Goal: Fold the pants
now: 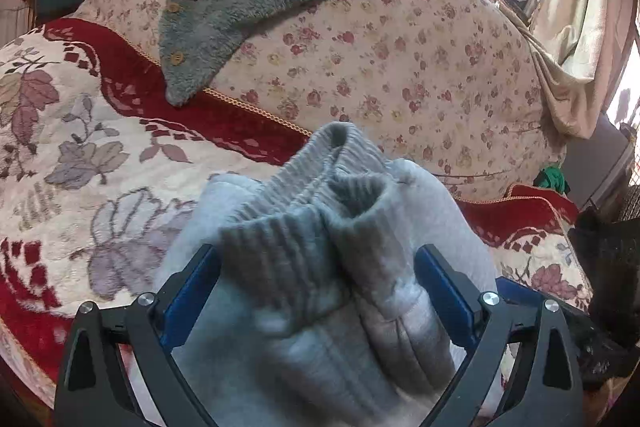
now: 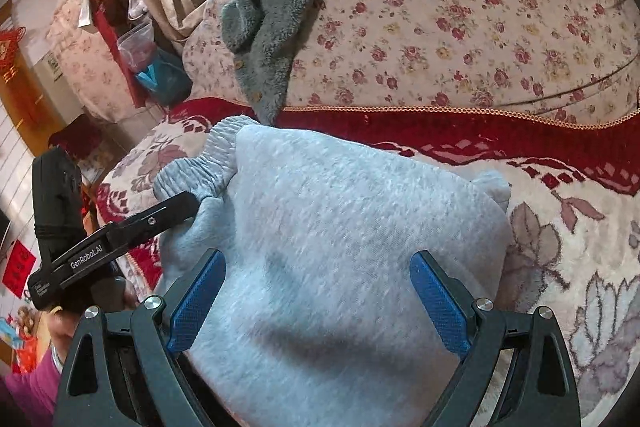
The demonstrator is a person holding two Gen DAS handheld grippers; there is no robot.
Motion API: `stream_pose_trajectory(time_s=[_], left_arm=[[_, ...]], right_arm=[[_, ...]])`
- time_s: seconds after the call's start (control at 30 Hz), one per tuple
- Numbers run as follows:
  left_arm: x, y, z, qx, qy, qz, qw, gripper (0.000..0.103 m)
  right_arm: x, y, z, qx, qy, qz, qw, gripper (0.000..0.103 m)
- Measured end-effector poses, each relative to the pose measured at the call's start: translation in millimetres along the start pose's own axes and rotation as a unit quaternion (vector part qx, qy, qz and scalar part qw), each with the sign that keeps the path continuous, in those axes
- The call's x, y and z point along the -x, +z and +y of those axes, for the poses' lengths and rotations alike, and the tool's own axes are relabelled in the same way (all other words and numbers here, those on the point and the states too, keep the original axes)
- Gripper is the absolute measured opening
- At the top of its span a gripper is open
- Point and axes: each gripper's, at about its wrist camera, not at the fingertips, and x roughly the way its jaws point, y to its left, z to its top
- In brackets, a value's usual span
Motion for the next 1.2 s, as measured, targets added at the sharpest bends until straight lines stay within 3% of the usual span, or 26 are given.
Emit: stream_pose_trajectory(time_s=[0.03,0.07,0.1,0.13,0.3,0.4,0.53,0.77,0.83,1.07,1.2], left_arm=[[-2,-1,-2,-0.003,-0.004,0.0,1.0,0.097],[-4,-2,-3,-0.005,-0.009,0.003,0.9999,0.088],[-7,-4,-3,-0.003,-0.014,0.01,0.9999,0.059],[-9,-5,-1,-0.001,-0.013,0.016,0.9998,0.051],[9,-13,10,0.004,-0.029,0.01,0.9995,0.038],[29,-19,12,-0.001,-0.024,-0.007,0.9997,0.037],[51,-29,29,0.038,-0.024,-0.025,0.9987,0.036],[43,-50,49,0.082,-0.006,-0.019,0.9965,0.036],[39,-50,48,0.081,-0.003,-0.021,0.9965,0.037],[38,-47,39,0.07,0.045,-0.029,0.9961,0.07],[42,-45,39,0.064,0.063,-0.021,0.9957,0.076]], right_arm=[[-1,0,0,0.001,-0.002,0.0,1.0,0.098],[-2,0,1,0.001,-0.003,0.0,1.0,0.098],[-2,0,2,0.002,-0.005,0.0,1.0,0.098],[-3,0,3,0.004,-0.007,0.0,1.0,0.098],[-3,-2,12,0.017,-0.007,-0.005,1.0,0.098],[-5,-4,25,0.032,0.006,-0.006,0.999,0.099],[-11,-7,45,0.057,0.023,-0.002,0.998,0.1],[-26,-3,54,0.062,0.048,-0.017,0.997,0.101],[-39,-1,48,0.048,0.041,0.0,0.998,0.101],[-59,-3,44,0.059,0.009,0.026,0.998,0.103],[-58,-5,52,0.08,-0.008,0.022,0.996,0.103]])
